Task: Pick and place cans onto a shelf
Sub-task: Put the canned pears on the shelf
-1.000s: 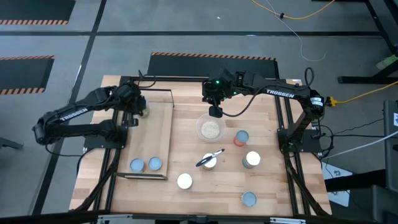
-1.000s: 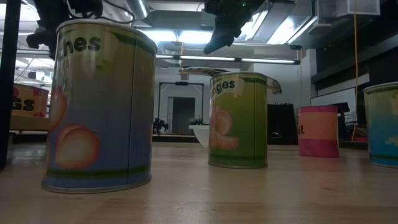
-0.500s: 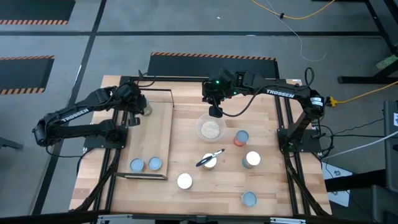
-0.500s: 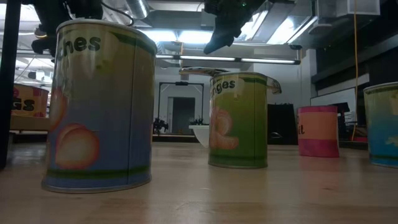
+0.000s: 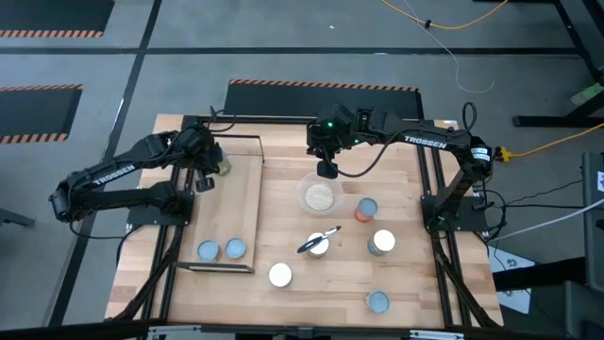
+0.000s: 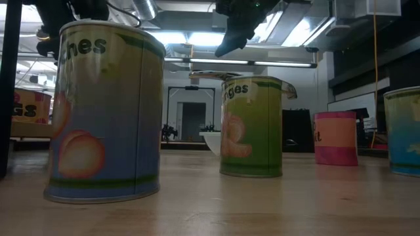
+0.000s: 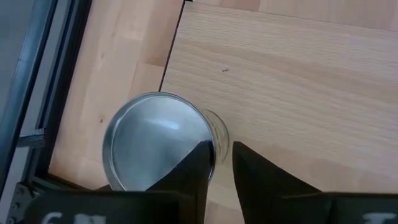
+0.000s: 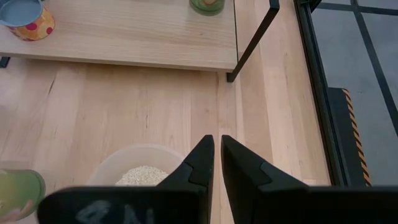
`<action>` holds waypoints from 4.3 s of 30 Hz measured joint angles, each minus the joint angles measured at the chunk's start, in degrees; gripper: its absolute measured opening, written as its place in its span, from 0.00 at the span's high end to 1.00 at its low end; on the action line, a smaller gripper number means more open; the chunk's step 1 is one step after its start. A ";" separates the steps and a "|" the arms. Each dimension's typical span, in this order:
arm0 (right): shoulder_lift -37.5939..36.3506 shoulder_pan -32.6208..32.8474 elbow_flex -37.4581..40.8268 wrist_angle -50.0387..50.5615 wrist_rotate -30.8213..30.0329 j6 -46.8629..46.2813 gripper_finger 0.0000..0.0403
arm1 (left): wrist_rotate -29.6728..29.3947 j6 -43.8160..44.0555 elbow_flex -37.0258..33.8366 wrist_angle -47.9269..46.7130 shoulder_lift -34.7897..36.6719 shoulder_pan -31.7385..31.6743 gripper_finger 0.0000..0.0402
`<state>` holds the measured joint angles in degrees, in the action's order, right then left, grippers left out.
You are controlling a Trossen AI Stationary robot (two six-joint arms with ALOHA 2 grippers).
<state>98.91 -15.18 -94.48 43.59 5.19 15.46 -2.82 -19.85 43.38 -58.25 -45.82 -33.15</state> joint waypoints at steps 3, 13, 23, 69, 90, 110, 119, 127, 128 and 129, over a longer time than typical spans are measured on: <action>0.00 -0.01 0.00 0.00 0.00 0.00 0.91 | -0.05 0.37 -0.06 0.38 0.39 0.00 0.84; 0.00 -0.02 0.00 0.00 0.00 0.00 0.91 | -0.69 3.43 -0.10 0.63 4.29 0.00 0.85; 0.00 -0.02 0.00 0.00 0.00 -0.24 0.91 | -0.69 13.59 -0.10 3.89 6.88 0.04 0.85; 0.00 0.00 -0.02 0.00 0.00 -0.39 0.91 | -5.21 30.42 0.01 8.21 -1.62 0.07 0.66; 0.00 -0.01 -0.02 0.01 0.01 -0.39 0.91 | -8.65 30.31 0.08 7.22 -5.27 3.65 0.67; 0.00 0.00 -0.02 0.02 0.01 -0.39 0.91 | -8.27 30.24 0.07 6.17 -5.22 4.48 0.91; 0.00 0.00 -0.02 0.02 0.02 -0.39 0.91 | -7.93 30.24 0.06 4.02 -4.23 4.48 0.99; 0.00 -0.01 -0.02 0.02 0.02 -0.39 0.91 | -5.94 29.78 -0.03 0.95 -1.27 4.46 0.99; 0.00 -0.01 -0.02 0.02 0.02 -0.38 0.91 | -5.85 29.78 -0.03 0.55 -0.93 4.48 0.99; 0.00 0.00 -0.02 0.02 0.02 -0.39 0.91 | -5.87 29.78 -0.03 0.28 -0.64 4.48 0.99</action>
<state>98.91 -15.18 -94.50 43.62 5.21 15.07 -8.69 9.93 43.35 -57.97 -46.47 -28.67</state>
